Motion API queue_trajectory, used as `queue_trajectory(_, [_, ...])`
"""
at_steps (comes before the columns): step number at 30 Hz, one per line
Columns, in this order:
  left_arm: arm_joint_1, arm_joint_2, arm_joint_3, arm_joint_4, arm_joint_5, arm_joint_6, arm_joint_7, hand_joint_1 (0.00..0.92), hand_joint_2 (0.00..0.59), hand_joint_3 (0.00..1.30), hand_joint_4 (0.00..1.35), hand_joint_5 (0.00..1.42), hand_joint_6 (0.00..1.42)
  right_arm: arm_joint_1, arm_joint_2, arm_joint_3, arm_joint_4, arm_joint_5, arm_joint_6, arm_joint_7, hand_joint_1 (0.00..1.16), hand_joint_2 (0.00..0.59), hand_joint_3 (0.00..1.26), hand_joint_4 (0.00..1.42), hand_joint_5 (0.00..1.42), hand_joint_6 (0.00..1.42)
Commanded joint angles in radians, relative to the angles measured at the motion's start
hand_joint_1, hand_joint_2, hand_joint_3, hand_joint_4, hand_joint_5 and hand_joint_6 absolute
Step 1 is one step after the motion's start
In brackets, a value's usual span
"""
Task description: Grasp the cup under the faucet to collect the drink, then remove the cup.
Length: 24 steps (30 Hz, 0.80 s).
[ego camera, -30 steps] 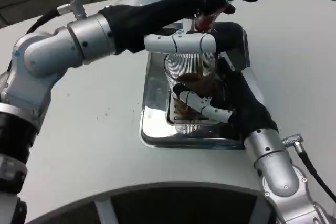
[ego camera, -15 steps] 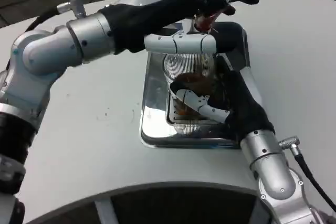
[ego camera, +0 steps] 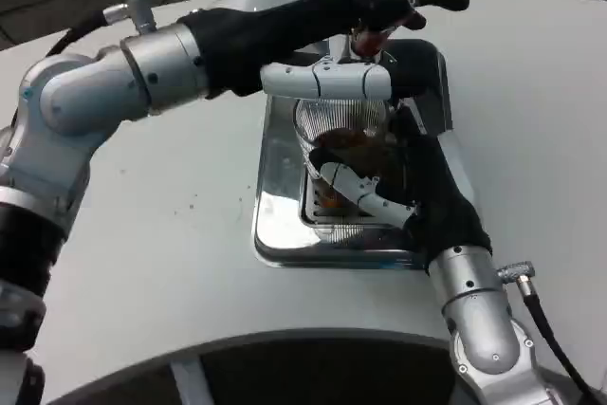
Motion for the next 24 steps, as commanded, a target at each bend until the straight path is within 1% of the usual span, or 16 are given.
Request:
queue_trajectory(1, [0.055,0.024,-0.029,0.017,0.049,0.028,-0.053,0.0,0.141,0.12,0.05,0.12,0.12,0.014,0.016,0.009,0.045,-0.012,-0.052,-0.044,0.69,0.214,0.0,0.0,0.05,0.0])
queue_trajectory(5, [0.057,0.03,-0.027,0.015,0.048,0.03,-0.056,0.0,0.143,0.12,0.05,0.13,0.12,0.009,0.019,0.011,0.08,-0.016,-0.091,-0.069,0.68,0.214,0.0,0.0,0.05,0.0])
queue_trajectory(9, [0.059,0.032,-0.027,0.013,0.046,0.031,-0.059,0.0,0.146,0.12,0.05,0.13,0.12,0.007,0.026,0.014,0.1,-0.019,-0.113,-0.095,0.68,0.211,0.0,0.0,0.05,0.0])
queue_trajectory(15, [0.062,0.037,-0.026,0.009,0.046,0.032,-0.06,0.0,0.148,0.12,0.05,0.13,0.12,0.001,0.035,0.02,0.119,-0.022,-0.125,-0.115,0.69,0.199,0.0,0.0,0.09,0.0])
queue_trajectory(19, [0.064,0.042,-0.024,0.005,0.045,0.034,-0.061,0.0,0.151,0.13,0.05,0.13,0.12,0.0,0.043,0.02,0.127,-0.015,-0.134,-0.113,0.69,0.193,0.0,0.0,0.11,0.0])
queue_trajectory(24, [0.067,0.044,-0.022,-0.003,0.043,0.037,-0.062,0.0,0.152,0.13,0.06,0.13,0.12,0.001,0.043,0.024,0.125,-0.026,-0.127,-0.114,0.68,0.192,0.0,0.0,0.11,0.0])
